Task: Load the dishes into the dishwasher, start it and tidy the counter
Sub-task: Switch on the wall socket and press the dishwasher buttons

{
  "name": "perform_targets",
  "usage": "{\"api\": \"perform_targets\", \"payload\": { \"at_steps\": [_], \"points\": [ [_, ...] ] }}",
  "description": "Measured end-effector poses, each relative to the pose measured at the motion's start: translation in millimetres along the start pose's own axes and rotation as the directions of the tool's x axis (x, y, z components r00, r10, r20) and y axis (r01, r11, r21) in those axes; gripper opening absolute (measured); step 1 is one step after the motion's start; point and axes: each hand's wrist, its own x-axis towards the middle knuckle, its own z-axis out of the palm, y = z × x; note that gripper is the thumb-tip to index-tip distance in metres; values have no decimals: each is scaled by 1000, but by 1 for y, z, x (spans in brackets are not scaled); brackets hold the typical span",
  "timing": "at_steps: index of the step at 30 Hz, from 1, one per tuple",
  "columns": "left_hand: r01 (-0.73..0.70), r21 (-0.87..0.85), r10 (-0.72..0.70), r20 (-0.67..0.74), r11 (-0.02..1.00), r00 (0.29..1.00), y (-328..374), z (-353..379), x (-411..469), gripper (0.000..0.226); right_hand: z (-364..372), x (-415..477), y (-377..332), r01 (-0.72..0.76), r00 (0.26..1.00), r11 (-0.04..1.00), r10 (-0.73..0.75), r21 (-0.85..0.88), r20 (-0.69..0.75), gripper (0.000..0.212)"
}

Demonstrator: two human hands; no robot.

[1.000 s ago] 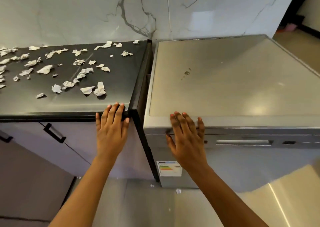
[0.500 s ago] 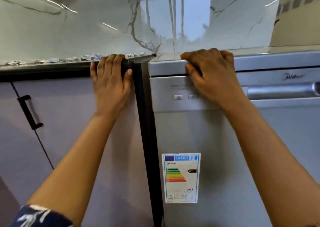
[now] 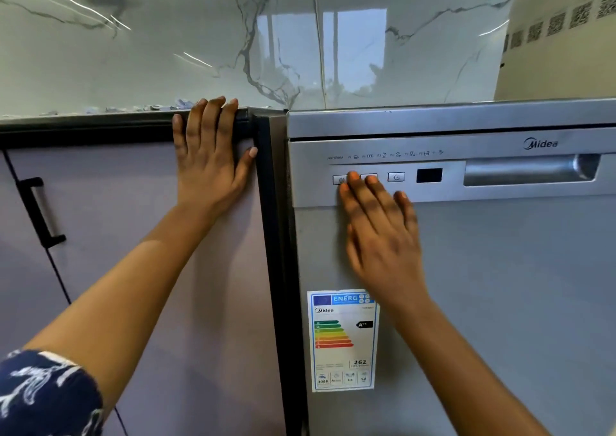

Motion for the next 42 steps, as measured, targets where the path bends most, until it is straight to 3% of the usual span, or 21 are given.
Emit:
{"api": "perform_targets", "payload": {
  "at_steps": [7,14,19,24,32,37,40,42],
  "points": [
    [8,-22,-7,16,1000,1000,2,0,-6,70,11,2,-16,-161,987,984,159,-82,-23,58],
    [70,-41,-69,34,997,997,12,-2,-7,71,8,7,-18,-146,988,966,133,-212,-76,56],
    [93,-46,-90,65,995,994,16,-8,-8,72,3,2,-8,-84,996,986,87,-147,13,61],
    [142,-83,-136,73,986,988,20,-8,-8,70,-16,7,14,-143,981,987,151,69,-119,52],
    [172,-115,-165,68,978,984,22,-7,-7,71,-31,60,40,-75,979,997,67,-33,-192,47],
    [196,-147,-188,67,970,980,27,-11,-6,69,-56,78,116,-230,963,972,233,37,-137,42],
    [293,-272,-285,70,917,956,49,-25,3,62,-58,77,132,-199,974,978,204,55,-96,38],
    [219,-338,-233,-1,915,973,74,-37,8,49,-62,79,133,-173,982,984,177,48,-73,38]
  ]
}}
